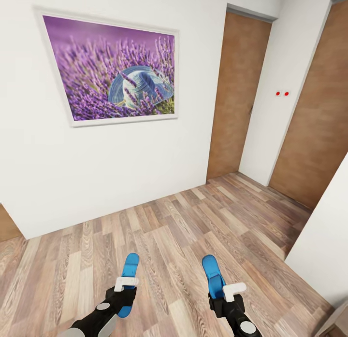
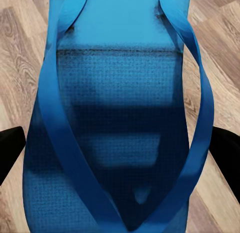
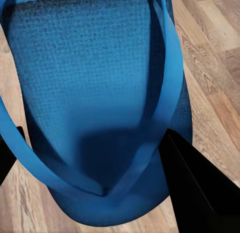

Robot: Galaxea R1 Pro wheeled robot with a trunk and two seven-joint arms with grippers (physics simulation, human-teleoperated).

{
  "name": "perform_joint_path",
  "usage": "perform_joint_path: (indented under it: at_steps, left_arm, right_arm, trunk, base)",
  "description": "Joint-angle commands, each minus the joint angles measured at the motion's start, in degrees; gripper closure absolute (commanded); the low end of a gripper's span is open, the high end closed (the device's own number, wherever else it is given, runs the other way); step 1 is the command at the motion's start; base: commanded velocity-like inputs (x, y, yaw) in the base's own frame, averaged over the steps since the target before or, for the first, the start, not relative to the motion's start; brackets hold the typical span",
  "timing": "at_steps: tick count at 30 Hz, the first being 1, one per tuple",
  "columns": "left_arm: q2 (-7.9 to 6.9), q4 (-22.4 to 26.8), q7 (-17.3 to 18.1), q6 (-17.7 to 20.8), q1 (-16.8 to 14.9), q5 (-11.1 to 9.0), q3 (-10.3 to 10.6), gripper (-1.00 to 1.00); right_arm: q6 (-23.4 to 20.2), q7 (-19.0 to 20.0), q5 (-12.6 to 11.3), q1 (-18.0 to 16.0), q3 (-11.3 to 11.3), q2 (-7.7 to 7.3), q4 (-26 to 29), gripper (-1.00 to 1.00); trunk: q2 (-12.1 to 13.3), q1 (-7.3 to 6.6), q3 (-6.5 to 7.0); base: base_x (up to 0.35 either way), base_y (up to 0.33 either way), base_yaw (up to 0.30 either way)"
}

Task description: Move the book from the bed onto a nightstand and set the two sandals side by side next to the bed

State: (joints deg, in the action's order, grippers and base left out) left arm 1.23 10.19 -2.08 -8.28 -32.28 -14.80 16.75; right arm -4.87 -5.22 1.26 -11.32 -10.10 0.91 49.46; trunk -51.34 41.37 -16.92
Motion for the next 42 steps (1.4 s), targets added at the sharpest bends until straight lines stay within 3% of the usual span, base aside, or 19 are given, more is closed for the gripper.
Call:
perform_joint_path:
  at_steps: [1, 42]
  left_arm:
    - [0.0, -0.08, -0.21, -0.24, -0.06, -0.46, 0.48, 1.0]
    - [0.09, -0.08, -0.21, -0.18, 0.03, -0.4, 0.52, 1.0]
  right_arm:
    - [-0.41, -0.49, 0.06, -0.02, -0.22, -0.03, 0.11, 1.0]
    - [-0.32, -0.49, 0.0, -0.02, -0.28, 0.06, 0.11, 1.0]
  trunk:
    - [-0.05, 0.01, 0.01]
    - [-0.05, 0.01, 3.14]
  base:
    - [0.0, 0.0, 0.148]
    - [0.0, 0.0, 0.19]
